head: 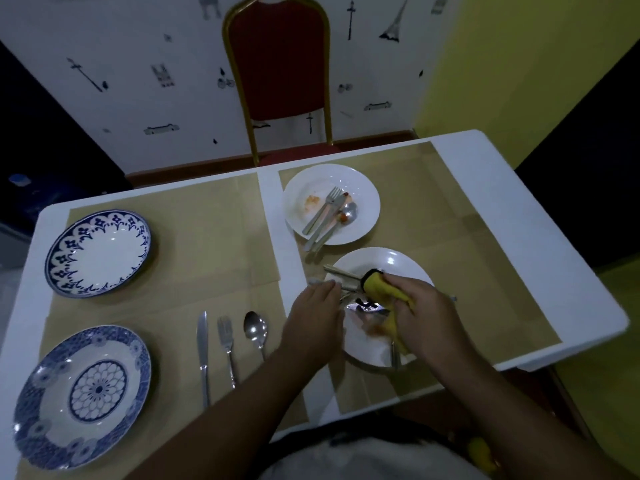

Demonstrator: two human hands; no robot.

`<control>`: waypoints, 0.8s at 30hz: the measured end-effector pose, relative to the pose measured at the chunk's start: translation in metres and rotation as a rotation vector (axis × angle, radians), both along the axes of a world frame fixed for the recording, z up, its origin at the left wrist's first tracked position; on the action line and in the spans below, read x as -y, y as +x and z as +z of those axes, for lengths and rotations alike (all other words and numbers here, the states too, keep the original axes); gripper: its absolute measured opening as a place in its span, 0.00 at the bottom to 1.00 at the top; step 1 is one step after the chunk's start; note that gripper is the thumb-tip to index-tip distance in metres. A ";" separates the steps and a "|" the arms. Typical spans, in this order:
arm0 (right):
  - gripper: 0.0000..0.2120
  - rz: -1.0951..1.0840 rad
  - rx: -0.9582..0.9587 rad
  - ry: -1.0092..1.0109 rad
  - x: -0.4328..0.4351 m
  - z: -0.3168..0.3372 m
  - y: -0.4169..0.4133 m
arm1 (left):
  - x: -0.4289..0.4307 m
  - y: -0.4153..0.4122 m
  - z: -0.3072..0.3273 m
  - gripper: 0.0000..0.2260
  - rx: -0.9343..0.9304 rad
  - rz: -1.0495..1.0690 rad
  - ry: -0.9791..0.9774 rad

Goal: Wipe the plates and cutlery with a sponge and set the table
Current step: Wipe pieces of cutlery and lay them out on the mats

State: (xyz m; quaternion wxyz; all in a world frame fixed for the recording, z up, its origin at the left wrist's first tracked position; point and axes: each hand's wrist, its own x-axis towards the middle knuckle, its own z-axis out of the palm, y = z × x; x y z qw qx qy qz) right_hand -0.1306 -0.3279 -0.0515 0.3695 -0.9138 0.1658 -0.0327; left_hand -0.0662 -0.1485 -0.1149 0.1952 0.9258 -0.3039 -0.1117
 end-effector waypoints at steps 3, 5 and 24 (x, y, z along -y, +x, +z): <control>0.22 -0.028 -0.008 0.025 0.021 -0.002 -0.004 | 0.024 0.012 -0.010 0.10 0.085 0.049 0.029; 0.21 -0.025 -0.032 0.029 0.033 -0.003 -0.005 | 0.034 0.020 -0.011 0.07 0.105 0.094 0.087; 0.21 0.150 0.088 -0.028 0.028 -0.010 0.003 | 0.014 0.010 0.050 0.07 -0.796 0.393 -0.131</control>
